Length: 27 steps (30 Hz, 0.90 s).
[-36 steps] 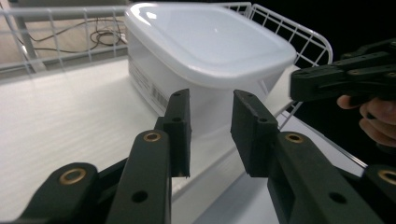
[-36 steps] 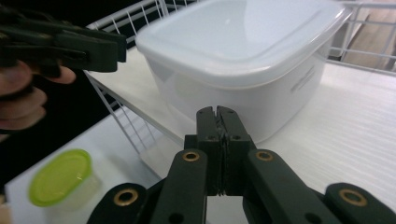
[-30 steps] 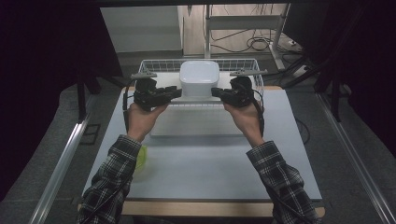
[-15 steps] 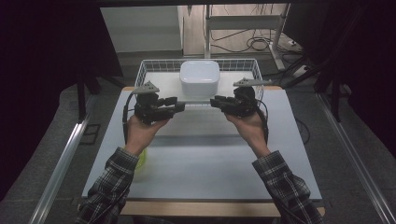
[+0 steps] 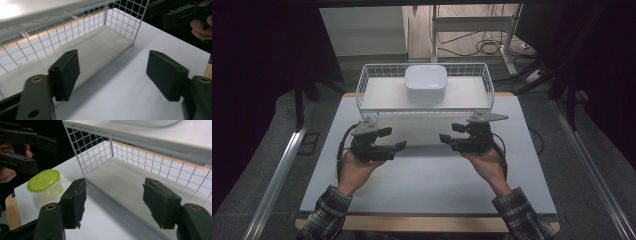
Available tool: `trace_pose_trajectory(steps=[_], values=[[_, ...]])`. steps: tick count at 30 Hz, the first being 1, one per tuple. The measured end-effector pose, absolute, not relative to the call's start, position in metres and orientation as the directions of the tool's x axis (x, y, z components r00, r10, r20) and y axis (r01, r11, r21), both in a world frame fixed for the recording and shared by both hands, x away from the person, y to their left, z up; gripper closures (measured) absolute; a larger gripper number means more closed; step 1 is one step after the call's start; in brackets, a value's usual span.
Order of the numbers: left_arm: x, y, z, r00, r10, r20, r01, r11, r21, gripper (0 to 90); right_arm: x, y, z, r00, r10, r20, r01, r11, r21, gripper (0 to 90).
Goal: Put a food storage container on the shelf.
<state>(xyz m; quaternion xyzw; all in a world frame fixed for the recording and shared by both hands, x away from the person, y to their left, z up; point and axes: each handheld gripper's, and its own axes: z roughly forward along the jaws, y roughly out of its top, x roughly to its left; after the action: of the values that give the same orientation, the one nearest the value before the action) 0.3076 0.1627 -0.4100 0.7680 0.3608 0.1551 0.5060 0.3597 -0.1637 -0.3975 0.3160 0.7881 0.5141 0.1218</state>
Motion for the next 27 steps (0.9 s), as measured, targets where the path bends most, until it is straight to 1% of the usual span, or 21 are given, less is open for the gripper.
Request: trace_pose_trajectory(steps=[4,10,11,13,15,16,19,22,24,26,27], values=[[0.292,0.167,-0.426,0.684,0.709,-0.173,0.415,-0.183,0.891,21.9,0.349,-0.169,-0.409,-0.776,0.618,0.122,0.369,0.290,0.883,27.2],[0.278,0.173,-0.451,0.680,0.704,-0.205,0.444,-0.173,0.879,18.2,0.334,-0.178,-0.430,-0.785,0.611,0.102,0.369,0.329,0.869,20.9],[0.276,0.173,-0.455,0.681,0.702,-0.207,0.449,-0.178,0.876,15.8,0.332,-0.180,-0.433,-0.788,0.607,0.105,0.372,0.333,0.867,19.5],[0.271,0.173,-0.464,0.682,0.703,-0.202,0.444,-0.179,0.878,14.3,0.325,-0.184,-0.443,-0.790,0.601,0.119,0.384,0.335,0.860,16.5],[0.265,0.172,-0.472,0.686,0.699,-0.203,0.440,-0.175,0.881,13.3,0.323,-0.185,-0.446,-0.792,0.598,0.121,0.385,0.336,0.860,15.5],[0.263,0.172,-0.475,0.688,0.698,-0.198,0.438,-0.183,0.880,11.8,0.320,-0.187,-0.449,-0.795,0.595,0.121,0.385,0.340,0.858,14.8],[0.255,0.169,-0.485,0.695,0.707,-0.128,0.406,-0.240,0.882,9.0,0.309,-0.192,-0.458,-0.798,0.592,0.114,0.374,0.339,0.863,10.9],[0.250,0.164,-0.489,0.709,0.702,-0.065,0.388,-0.310,0.868,9.2,0.304,-0.194,-0.463,-0.800,0.590,0.107,0.369,0.344,0.863,9.5],[0.246,0.163,-0.492,0.729,0.682,-0.065,0.377,-0.319,0.870,9.4,0.300,-0.195,-0.467,-0.801,0.589,0.105,0.370,0.349,0.861,7.5],[0.244,0.162,-0.495,0.740,0.668,-0.075,0.378,-0.321,0.868,9.9,0.297,-0.196,-0.471,-0.805,0.585,0.093,0.364,0.365,0.857,7.2],[0.243,0.161,-0.497,0.742,0.667,-0.065,0.377,-0.336,0.863,9.9,0.296,-0.196,-0.473,-0.806,0.584,0.092,0.365,0.370,0.854,7.1]])
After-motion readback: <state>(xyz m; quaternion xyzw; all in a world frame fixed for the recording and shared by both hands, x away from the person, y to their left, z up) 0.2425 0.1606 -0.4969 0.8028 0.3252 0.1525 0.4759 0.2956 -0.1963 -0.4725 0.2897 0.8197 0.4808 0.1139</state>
